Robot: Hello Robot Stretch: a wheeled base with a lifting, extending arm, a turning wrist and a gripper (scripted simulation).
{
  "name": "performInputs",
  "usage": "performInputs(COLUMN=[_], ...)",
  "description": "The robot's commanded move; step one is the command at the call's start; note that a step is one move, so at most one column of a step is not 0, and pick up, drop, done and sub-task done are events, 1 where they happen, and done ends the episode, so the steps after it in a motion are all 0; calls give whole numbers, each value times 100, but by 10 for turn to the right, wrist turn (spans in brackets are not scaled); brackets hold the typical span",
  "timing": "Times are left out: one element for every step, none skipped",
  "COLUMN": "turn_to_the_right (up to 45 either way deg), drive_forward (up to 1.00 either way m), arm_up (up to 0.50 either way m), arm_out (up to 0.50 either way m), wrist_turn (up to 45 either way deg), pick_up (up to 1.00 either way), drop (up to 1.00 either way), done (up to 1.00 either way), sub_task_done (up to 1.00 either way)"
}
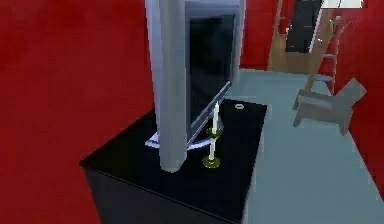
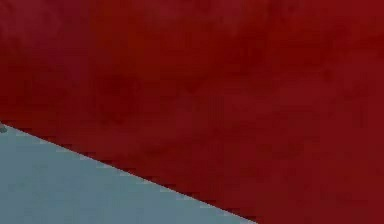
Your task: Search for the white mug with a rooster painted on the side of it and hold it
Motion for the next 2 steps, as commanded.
performInputs(turn_to_the_right=[450, 330], drive_forward=[0, 0], arm_up=[0, 0], arm_out=[0, 0], wrist_turn=[0, 0], pick_up=[0, 0], drop=[0, 0], done=[0, 0], sub_task_done=[0, 0])
